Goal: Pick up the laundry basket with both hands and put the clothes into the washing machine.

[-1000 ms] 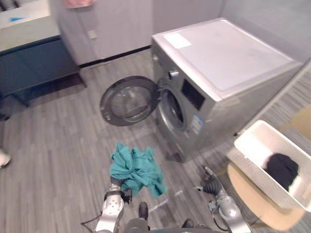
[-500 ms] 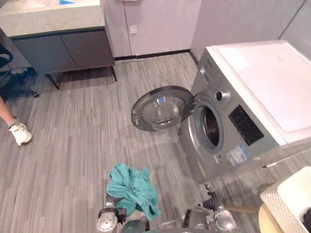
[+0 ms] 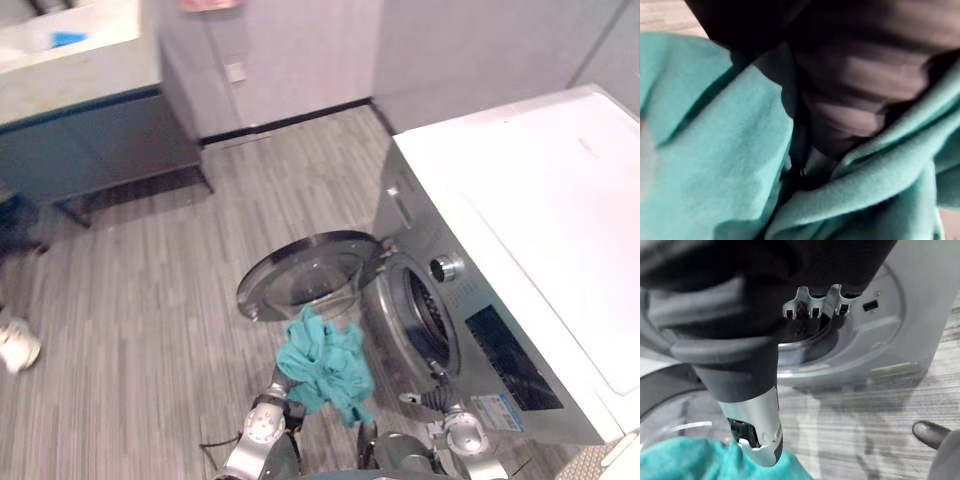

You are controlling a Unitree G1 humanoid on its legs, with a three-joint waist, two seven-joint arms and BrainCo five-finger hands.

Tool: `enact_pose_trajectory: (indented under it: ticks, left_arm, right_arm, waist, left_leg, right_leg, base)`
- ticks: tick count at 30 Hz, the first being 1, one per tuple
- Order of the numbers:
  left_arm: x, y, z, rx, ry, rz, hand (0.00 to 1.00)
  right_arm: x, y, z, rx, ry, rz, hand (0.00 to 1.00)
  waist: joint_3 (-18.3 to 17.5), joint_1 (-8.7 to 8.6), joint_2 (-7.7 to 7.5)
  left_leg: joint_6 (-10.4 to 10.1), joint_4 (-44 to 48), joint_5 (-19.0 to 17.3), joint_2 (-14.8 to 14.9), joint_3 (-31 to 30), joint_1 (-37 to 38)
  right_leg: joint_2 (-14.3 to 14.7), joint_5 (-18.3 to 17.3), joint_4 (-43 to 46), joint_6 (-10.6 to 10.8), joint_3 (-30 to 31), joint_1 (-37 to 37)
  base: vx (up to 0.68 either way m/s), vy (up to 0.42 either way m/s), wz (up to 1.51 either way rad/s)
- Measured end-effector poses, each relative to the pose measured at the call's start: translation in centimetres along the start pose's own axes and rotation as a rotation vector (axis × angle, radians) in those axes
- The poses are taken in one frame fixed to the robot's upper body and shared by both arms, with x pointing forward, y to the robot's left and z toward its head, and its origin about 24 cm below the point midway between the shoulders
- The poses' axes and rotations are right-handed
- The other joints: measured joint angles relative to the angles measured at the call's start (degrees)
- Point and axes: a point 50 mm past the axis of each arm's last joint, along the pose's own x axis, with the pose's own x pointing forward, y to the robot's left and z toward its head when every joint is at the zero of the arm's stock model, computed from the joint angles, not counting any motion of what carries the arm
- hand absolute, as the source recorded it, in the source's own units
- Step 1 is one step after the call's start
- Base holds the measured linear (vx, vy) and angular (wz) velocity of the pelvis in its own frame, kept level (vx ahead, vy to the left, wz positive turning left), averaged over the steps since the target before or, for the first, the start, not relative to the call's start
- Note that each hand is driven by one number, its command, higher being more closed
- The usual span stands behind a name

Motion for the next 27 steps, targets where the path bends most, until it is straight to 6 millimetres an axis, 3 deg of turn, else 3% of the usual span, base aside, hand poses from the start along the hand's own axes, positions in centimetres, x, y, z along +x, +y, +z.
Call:
enact_pose_trajectory:
  ticks: [1, 2, 3, 6, 9, 10, 12, 14, 16, 20, 23, 24, 25, 27]
  left_arm:
    - [0.0, -0.2, 0.1, 0.004, -0.004, -0.010, 1.00]
    - [0.2, -0.4, 0.2, 0.007, -0.009, -0.017, 1.00]
    - [0.1, -0.9, 0.2, -0.001, -0.006, -0.027, 1.00]
    - [0.3, 0.5, -0.3, 0.050, 0.016, -0.014, 1.00]
    - [-0.3, 1.6, -1.3, 0.074, 0.048, 0.013, 1.00]
    - [-0.6, 2.2, -1.8, 0.076, 0.065, 0.036, 1.00]
    - [-0.6, 2.9, -1.8, 0.070, 0.068, 0.065, 1.00]
    - [-0.5, 3.4, -1.6, 0.063, 0.063, 0.089, 1.00]
    - [-0.6, 3.8, -1.8, 0.057, 0.072, 0.106, 1.00]
    - [-0.5, 3.7, -1.6, 0.046, 0.062, 0.108, 1.00]
    - [-0.7, 3.6, -1.9, 0.013, 0.085, 0.123, 1.00]
    - [-0.8, 3.5, -2.0, -0.001, 0.091, 0.133, 1.00]
    - [-0.8, 3.5, -2.1, -0.008, 0.093, 0.137, 1.00]
    - [-0.8, 3.1, -2.0, -0.019, 0.091, 0.135, 1.00]
  right_arm:
    - [0.1, 0.0, 0.1, 0.000, 0.000, 0.001, 0.00]
    - [0.1, 0.0, 0.1, -0.008, -0.001, 0.000, 0.00]
    - [0.1, -0.8, -0.2, -0.033, 0.004, -0.013, 0.00]
    - [-0.6, 0.5, -1.2, -0.016, 0.042, 0.007, 0.00]
    - [-0.8, 1.1, -1.4, -0.027, 0.044, 0.030, 0.00]
    - [-0.6, 1.6, -1.0, -0.041, 0.032, 0.048, 0.00]
    - [-0.4, 1.9, -0.5, -0.051, 0.017, 0.062, 0.00]
    - [-0.4, 1.9, -0.5, -0.059, 0.016, 0.062, 0.00]
    - [-0.5, 1.9, -0.7, -0.064, 0.022, 0.063, 0.00]
    - [-0.6, 1.2, -1.4, -0.087, 0.042, 0.053, 0.00]
    - [-0.9, 0.9, -2.0, -0.081, 0.062, 0.040, 0.00]
    - [-0.9, 0.5, -2.2, -0.079, 0.067, 0.031, 0.00]
    - [-0.9, 0.3, -2.2, -0.078, 0.069, 0.023, 0.00]
    - [-0.6, -0.7, -2.1, -0.049, 0.071, -0.025, 0.00]
  waist:
    - [-0.1, -0.02, 0.38]
    - [-0.1, -0.02, 1.89]
    - [0.1, -0.09, 4.59]
    - [-0.8, -0.17, 0.89]
    - [-0.9, -0.05, 0.38]
    - [-0.9, -0.10, 0.48]
    - [-0.9, -0.11, 0.46]
    - [-0.7, 0.01, 0.80]
    - [-0.7, -0.08, 0.84]
    - [-0.8, -0.19, 1.30]
    - [-0.6, 0.08, 1.20]
    - [-0.1, 0.04, 2.00]
    - [0.1, 0.06, 2.21]
    - [0.4, 0.52, 2.61]
  left_leg:
    - [-0.7, -2.7, 0.5, -0.4, -3.2, 0.4]
    - [-2.7, -7.5, 4.1, 0.0, -7.3, 0.5]
    - [-3.3, -8.2, 7.5, 2.1, -8.3, 0.6]
    - [-0.8, -8.7, 5.5, 0.1, 1.0, 1.5]
    - [0.8, -9.9, 4.6, -0.3, 8.1, 2.8]
    - [1.6, -10.7, 4.7, 0.2, 11.5, 3.5]
    - [2.4, -12.3, 5.1, 0.8, 16.4, 4.7]
    - [2.5, -13.2, 5.2, 1.7, 20.2, 6.7]
    - [1.8, -14.5, 5.4, 2.3, 21.4, 8.7]
    - [-0.6, -15.1, 5.2, 5.3, 22.8, 10.2]
    - [-1.6, -2.9, 4.6, 9.1, 22.3, 7.5]
    - [-1.6, 3.3, 4.7, 10.6, 21.0, 6.4]
    - [-1.4, 6.4, 4.8, 10.9, 19.7, 5.4]
    - [-1.1, 3.0, 2.8, 7.4, 13.0, 4.3]
  right_leg:
    - [0.4, 0.2, 0.0, 0.7, 1.8, 0.0]
    - [1.5, -0.3, 0.0, 3.4, 4.2, 0.3]
    - [3.5, -1.5, 0.1, 5.5, 7.2, 0.5]
    - [-0.1, -1.4, 0.1, 8.7, 14.5, -2.9]
    - [-1.9, 1.1, -1.2, 11.2, 17.3, -5.1]
    - [-2.8, 3.0, -2.1, 11.1, 13.3, -6.3]
    - [-5.9, 3.5, -1.6, 9.7, -0.4, -7.9]
    - [-10.9, 3.7, 0.8, 7.6, -17.1, -8.1]
    - [-11.6, 4.0, 1.1, 8.1, -21.9, -7.0]
    - [-7.6, 3.3, -0.5, 7.4, -20.1, -6.4]
    - [-5.7, 2.2, -1.4, 6.4, -18.5, -3.9]
    - [-4.9, 2.1, -1.7, 6.0, -17.5, -2.1]
    - [-4.7, 2.0, -1.7, 5.9, -16.9, -1.4]
    - [-5.1, 2.0, -1.6, 5.9, -14.0, -1.2]
  base:
    - [0.24, 0.336, -1.78]
    - [0.22, 0.412, -1.82]
    - [0.16, 0.382, -1.78]
    - [0.04, 0.329, -1.42]
    - [-0.02, 0.227, -1.38]
    - [-0.04, 0.158, -1.44]
    - [-0.01, 0.086, -1.19]
    - [0.04, -0.016, -0.86]
    - [0.05, -0.086, -0.52]
    - [0.07, -0.141, -0.32]
    - [0.08, -0.160, -0.36]
    - [0.09, -0.145, -0.41]
    - [0.10, -0.068, -0.51]
    - [0.08, 0.017, -0.65]
